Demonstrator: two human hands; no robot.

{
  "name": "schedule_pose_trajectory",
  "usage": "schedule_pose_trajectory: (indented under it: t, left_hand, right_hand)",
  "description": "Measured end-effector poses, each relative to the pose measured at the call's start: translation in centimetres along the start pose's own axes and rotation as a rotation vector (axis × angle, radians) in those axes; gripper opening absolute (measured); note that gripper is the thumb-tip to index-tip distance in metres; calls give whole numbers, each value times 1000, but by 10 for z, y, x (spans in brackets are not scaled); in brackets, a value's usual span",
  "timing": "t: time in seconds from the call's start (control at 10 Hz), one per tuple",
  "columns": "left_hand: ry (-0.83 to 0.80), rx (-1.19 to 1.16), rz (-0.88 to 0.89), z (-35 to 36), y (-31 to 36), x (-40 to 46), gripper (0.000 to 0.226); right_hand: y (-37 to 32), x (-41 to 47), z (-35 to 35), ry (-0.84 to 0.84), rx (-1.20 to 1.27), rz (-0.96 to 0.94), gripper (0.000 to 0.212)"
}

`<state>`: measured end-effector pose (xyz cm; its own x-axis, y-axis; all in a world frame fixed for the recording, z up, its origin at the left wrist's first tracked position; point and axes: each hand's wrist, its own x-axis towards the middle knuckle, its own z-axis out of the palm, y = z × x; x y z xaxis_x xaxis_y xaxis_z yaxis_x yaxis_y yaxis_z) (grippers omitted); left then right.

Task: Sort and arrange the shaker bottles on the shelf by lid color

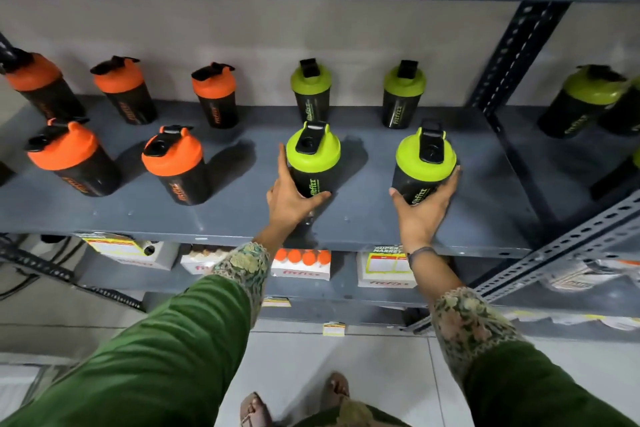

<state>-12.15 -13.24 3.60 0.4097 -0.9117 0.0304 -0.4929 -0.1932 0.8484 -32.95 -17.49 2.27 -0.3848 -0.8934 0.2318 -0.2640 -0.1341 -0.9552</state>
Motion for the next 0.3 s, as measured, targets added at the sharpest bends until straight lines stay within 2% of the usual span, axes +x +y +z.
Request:
schedule_pose_trajectory:
  t: [0.2, 0.3]
  left_hand:
    - [3, 9, -4, -7, -3, -11, 127]
    - [43, 0, 53, -9, -8, -18, 129]
  right_hand:
    - [-4, -7, -4, -6, -18, 13, 115]
    - [-9, -14, -9, 17, 7, 1, 119]
